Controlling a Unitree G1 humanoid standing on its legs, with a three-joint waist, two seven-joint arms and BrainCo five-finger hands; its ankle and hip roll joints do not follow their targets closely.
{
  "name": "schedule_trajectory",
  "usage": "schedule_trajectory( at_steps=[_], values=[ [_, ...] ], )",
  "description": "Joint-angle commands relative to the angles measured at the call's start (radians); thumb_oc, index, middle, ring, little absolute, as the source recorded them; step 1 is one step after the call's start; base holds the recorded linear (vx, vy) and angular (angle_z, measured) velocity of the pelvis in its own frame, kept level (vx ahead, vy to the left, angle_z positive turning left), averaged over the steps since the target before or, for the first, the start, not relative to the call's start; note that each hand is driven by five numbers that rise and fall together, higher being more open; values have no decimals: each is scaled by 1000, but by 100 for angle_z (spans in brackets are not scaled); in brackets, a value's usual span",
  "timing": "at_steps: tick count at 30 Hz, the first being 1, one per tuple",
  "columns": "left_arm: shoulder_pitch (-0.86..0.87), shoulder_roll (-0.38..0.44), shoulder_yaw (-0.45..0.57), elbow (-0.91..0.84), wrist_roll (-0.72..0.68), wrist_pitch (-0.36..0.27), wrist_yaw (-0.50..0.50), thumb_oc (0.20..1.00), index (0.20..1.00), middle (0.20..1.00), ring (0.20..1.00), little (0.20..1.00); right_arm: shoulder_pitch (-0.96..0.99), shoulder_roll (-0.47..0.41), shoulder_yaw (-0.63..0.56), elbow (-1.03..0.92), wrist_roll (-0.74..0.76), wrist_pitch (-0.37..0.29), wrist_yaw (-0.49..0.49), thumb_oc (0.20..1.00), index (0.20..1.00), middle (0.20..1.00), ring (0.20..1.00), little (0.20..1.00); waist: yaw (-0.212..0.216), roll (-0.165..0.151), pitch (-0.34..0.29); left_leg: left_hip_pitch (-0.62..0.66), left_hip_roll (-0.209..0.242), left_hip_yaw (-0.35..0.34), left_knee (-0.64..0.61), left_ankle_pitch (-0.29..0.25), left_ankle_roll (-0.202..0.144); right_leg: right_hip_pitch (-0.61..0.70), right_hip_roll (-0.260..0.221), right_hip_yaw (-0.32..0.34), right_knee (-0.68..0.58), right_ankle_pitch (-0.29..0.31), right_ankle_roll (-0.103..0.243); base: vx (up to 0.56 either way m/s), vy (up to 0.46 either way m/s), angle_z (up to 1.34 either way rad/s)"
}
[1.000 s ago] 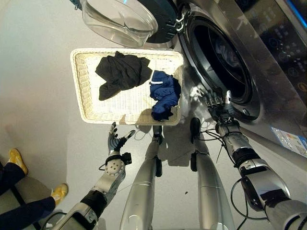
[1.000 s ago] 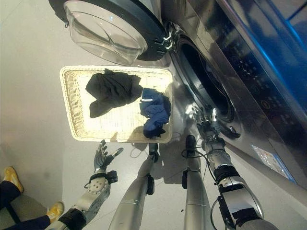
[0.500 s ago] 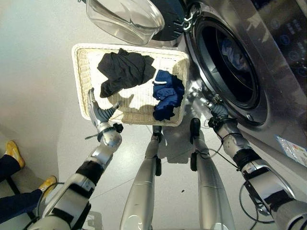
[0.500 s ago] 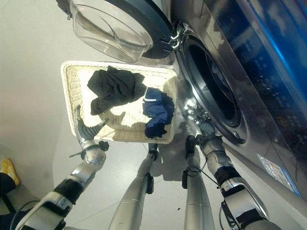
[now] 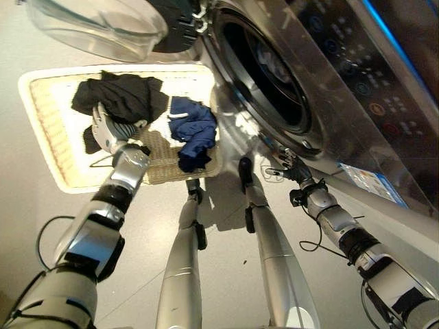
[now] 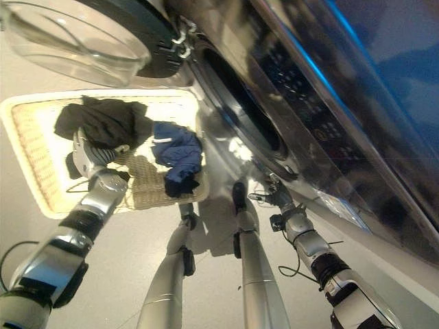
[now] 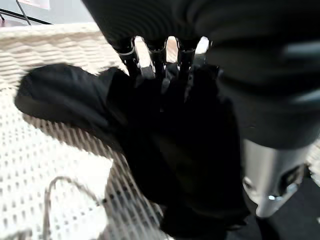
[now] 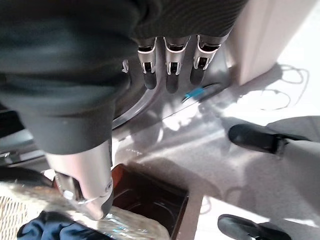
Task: Put the clothes into the washing machine.
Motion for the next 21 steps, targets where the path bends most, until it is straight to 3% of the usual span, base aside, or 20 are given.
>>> schedule_trajectory(
  at_steps=[1, 4, 7, 12, 14, 15, 16, 17, 21],
  values=[
    [-63, 90, -1, 106, -58, 35, -46, 1000, 1000, 1000, 1000, 1000, 85, -11, 23, -132, 11, -46, -3, 1000, 1000, 1000, 1000, 1000, -26, -83, -16, -47, -49, 93, 240, -158, 2, -13, 45, 43, -141, 129, 39, 12, 58, -4],
    [-113, 120, 1, 182, -124, 26, -27, 1000, 1000, 1000, 1000, 1000, 128, -25, 29, -186, 20, -65, -8, 1000, 1000, 1000, 1000, 1000, -61, -109, -16, -88, -51, 92, 288, -195, 7, -55, 46, 66, -136, 140, 42, 46, 152, -8],
    [-139, 131, 18, 202, -193, -36, 21, 1000, 1000, 1000, 1000, 1000, 155, -30, 30, -210, 28, -78, -15, 1000, 1000, 1000, 1000, 1000, -81, -123, -16, -111, -49, 95, 318, -220, 10, -81, 46, 75, -134, 149, 42, 36, 75, -8],
    [-184, 117, 110, 161, -379, -270, 152, 1000, 1000, 1000, 1000, 1000, 190, -5, 33, -221, 20, -108, -24, 1000, 1000, 1000, 1000, 1000, -104, -150, -16, -140, -45, 104, 347, -258, 12, -112, 48, 74, -145, 164, 45, 24, 20, -1],
    [-202, 115, 124, 147, -395, -311, 151, 1000, 1000, 1000, 1000, 1000, 186, 3, 40, -228, 21, -112, -20, 1000, 1000, 1000, 1000, 1000, -105, -158, -16, -143, -43, 106, 351, -265, 10, -115, 48, 70, -151, 168, 45, 0, 0, 0],
    [-209, 115, 125, 141, -413, -321, 139, 652, 652, 652, 652, 652, 184, 4, 43, -230, 17, -115, -19, 1000, 1000, 1000, 1000, 1000, -106, -161, -16, -144, -42, 105, 354, -268, 9, -116, 49, 69, -151, 169, 45, 0, 0, 0],
    [-213, 114, 123, 134, -432, -334, 125, 250, 250, 250, 250, 250, 180, 4, 45, -236, 11, -116, -22, 1000, 1000, 1000, 1000, 1000, -106, -164, -16, -145, -43, 103, 358, -271, 9, -117, 50, 69, -149, 170, 45, 0, 0, 0],
    [-218, 112, 123, 124, -465, -363, 92, 200, 200, 200, 200, 200, 174, 1, 47, -255, 24, -109, -25, 1000, 1000, 1000, 1000, 1000, -108, -168, -16, -144, -44, 98, 363, -276, 10, -117, 52, 70, -146, 171, 44, 0, 0, 0],
    [-224, 111, 127, 91, -542, -476, 8, 200, 200, 200, 200, 200, 168, -4, 34, -271, 42, -112, 1, 1000, 1000, 1000, 1000, 1000, -109, -171, -16, -138, -49, 92, 362, -280, 15, -115, 61, 77, -141, 169, 40, 0, 0, 0]
  ],
)
